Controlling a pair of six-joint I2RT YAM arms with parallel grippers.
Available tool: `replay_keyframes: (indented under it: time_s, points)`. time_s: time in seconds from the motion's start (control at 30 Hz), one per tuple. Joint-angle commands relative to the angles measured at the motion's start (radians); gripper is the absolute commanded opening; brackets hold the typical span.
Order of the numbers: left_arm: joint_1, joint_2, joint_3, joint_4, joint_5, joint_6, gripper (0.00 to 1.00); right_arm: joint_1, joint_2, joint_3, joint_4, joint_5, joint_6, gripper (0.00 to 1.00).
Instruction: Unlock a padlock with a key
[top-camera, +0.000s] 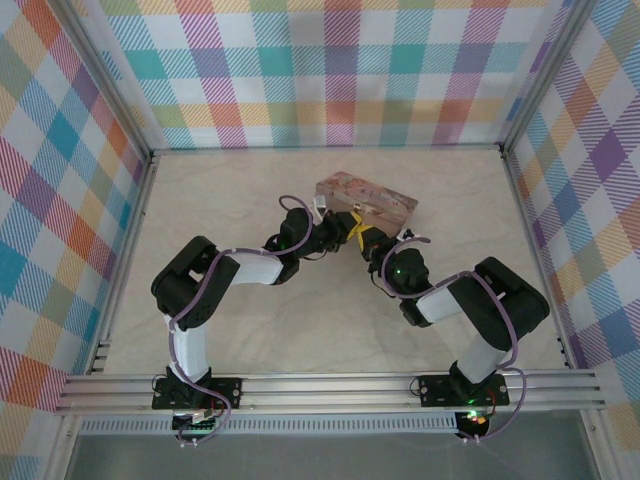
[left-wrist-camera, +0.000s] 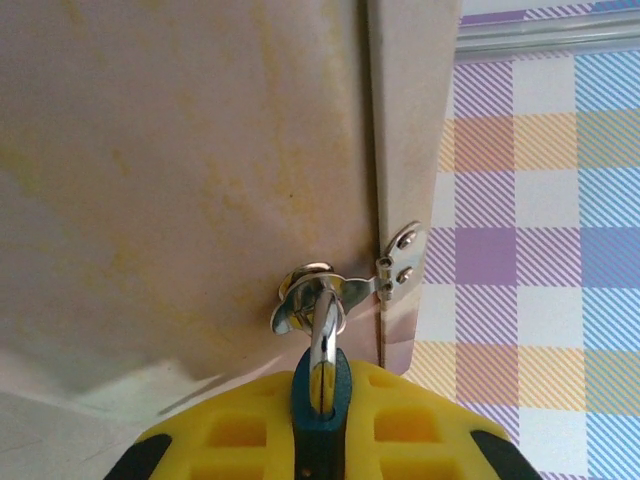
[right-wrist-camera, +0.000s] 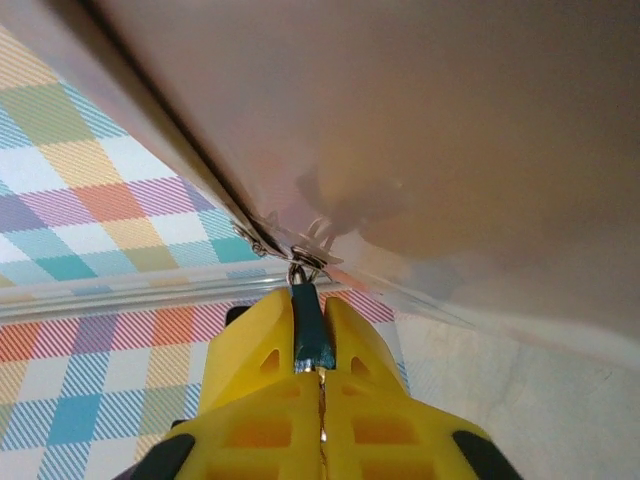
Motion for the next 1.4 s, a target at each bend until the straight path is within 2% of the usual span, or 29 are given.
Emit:
replay_keyframes:
  time_s: [0.0, 0.1, 0.17, 0.23, 0.33, 0.4, 0.47, 0.57, 0.67, 0.87, 1.17, 1.37]
  points:
    - [-0.02, -0.054, -0.03, -0.02, 0.139, 0.035, 0.0, -0.034, -0.048, -0.015, -0.001, -0.001, -0.041, 0.2]
    - [-0.007, -0.039, -0.038, -0.03, 0.127, 0.051, 0.0, -0.046, -0.128, -0.082, -0.091, -0.023, -0.07, 0.3]
    - [-0.006, -0.028, -0.039, -0.044, 0.125, 0.067, 0.0, -0.055, -0.2, -0.121, -0.167, -0.041, -0.104, 0.32]
    - [-0.006, -0.012, -0.042, -0.049, 0.127, 0.073, 0.0, -0.066, -0.3, -0.142, -0.315, -0.066, -0.137, 0.32]
    - [-0.006, 0.013, -0.054, -0.046, 0.132, 0.073, 0.0, -0.076, -0.505, -0.11, -0.67, -0.097, -0.251, 0.33]
    - [-0.006, 0.026, -0.061, -0.062, 0.132, 0.085, 0.0, -0.076, -0.637, -0.052, -0.975, -0.093, -0.369, 0.32]
    - [-0.006, 0.038, -0.065, -0.081, 0.134, 0.103, 0.0, -0.081, -0.731, -0.035, -1.132, -0.08, -0.437, 0.33]
    - [-0.007, 0.058, -0.068, -0.113, 0.145, 0.118, 0.0, -0.087, -0.795, 0.022, -1.352, -0.077, -0.557, 0.31]
    - [-0.008, 0.075, -0.073, -0.113, 0.153, 0.117, 0.0, -0.086, -0.751, 0.092, -1.473, -0.122, -0.683, 0.3]
    - [-0.005, 0.09, -0.073, -0.156, 0.165, 0.141, 0.07, -0.082, -0.609, 0.165, -1.482, -0.211, -0.807, 0.3]
    - [0.04, 0.109, -0.071, -0.14, 0.193, 0.164, 0.2, -0.05, -0.548, 0.174, -1.42, -0.219, -0.867, 0.3]
    - [0.053, 0.126, -0.047, -0.13, 0.22, 0.175, 0.21, -0.012, -0.503, 0.205, -1.418, -0.197, -0.905, 0.3]
